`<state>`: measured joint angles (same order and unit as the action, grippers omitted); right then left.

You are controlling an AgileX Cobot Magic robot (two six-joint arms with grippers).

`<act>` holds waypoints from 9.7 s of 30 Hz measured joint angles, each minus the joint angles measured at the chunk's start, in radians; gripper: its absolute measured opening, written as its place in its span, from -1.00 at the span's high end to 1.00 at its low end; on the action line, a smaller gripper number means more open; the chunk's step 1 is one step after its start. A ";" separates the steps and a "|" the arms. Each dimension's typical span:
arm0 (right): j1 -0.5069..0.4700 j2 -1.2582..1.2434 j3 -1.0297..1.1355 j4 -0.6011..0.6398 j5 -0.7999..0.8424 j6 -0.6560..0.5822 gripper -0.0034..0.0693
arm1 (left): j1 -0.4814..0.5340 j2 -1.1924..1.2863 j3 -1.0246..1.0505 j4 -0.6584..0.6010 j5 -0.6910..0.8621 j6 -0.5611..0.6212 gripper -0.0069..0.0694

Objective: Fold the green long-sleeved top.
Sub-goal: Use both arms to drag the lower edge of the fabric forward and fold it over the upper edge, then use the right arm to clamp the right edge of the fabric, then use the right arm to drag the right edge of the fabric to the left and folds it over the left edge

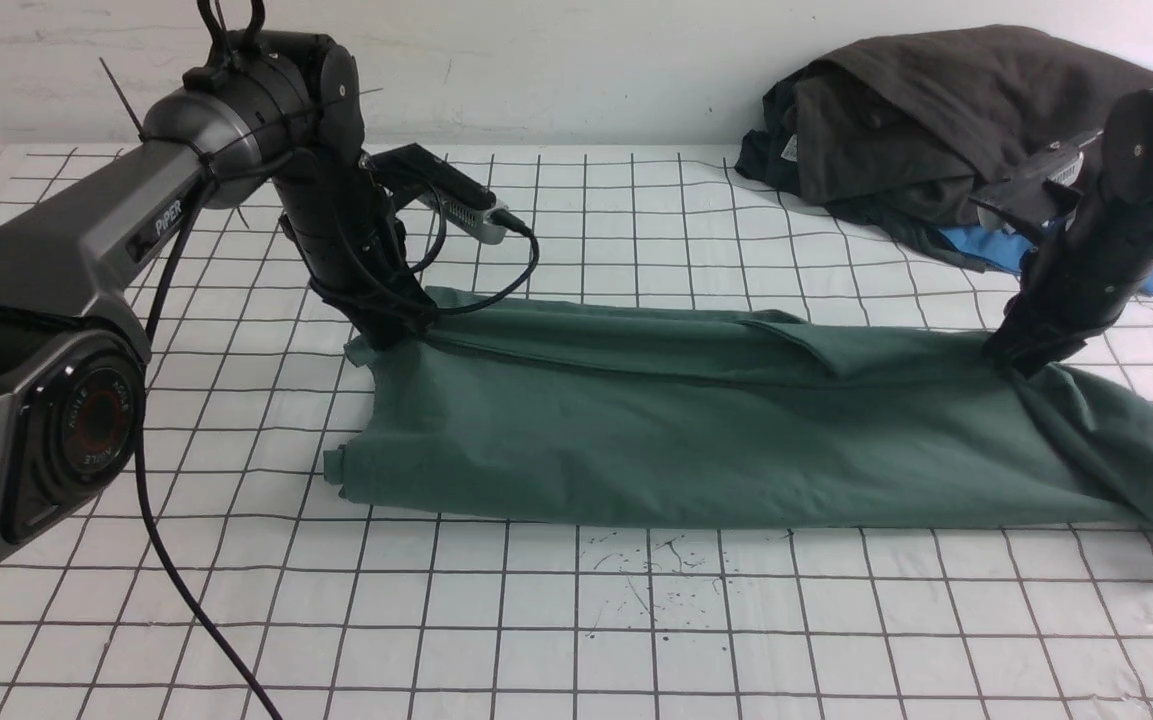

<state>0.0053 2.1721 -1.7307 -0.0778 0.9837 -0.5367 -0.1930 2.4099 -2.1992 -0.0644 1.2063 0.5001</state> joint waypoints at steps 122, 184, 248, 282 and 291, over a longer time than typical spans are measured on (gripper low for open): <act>0.198 -0.199 -0.384 -0.061 0.262 0.340 0.79 | -0.037 -0.048 0.055 -0.188 0.020 -0.028 0.84; -0.256 -0.154 0.088 0.037 0.240 0.423 0.83 | -0.037 -0.054 0.055 -0.266 0.022 -0.020 0.84; -0.364 0.003 0.081 0.124 0.137 0.428 0.52 | -0.037 -0.054 0.055 -0.265 0.022 -0.003 0.84; 0.484 0.014 -0.371 0.367 0.115 0.357 0.65 | 0.134 -0.445 0.056 -0.197 0.047 -0.021 0.84; 0.502 0.064 -0.371 0.495 0.075 0.352 -0.19 | 0.134 -0.445 0.056 -0.224 0.047 -0.022 0.84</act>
<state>0.5070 2.2360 -2.1019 0.4171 1.0588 -0.1850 -0.0594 1.9647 -2.1437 -0.2880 1.2535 0.4781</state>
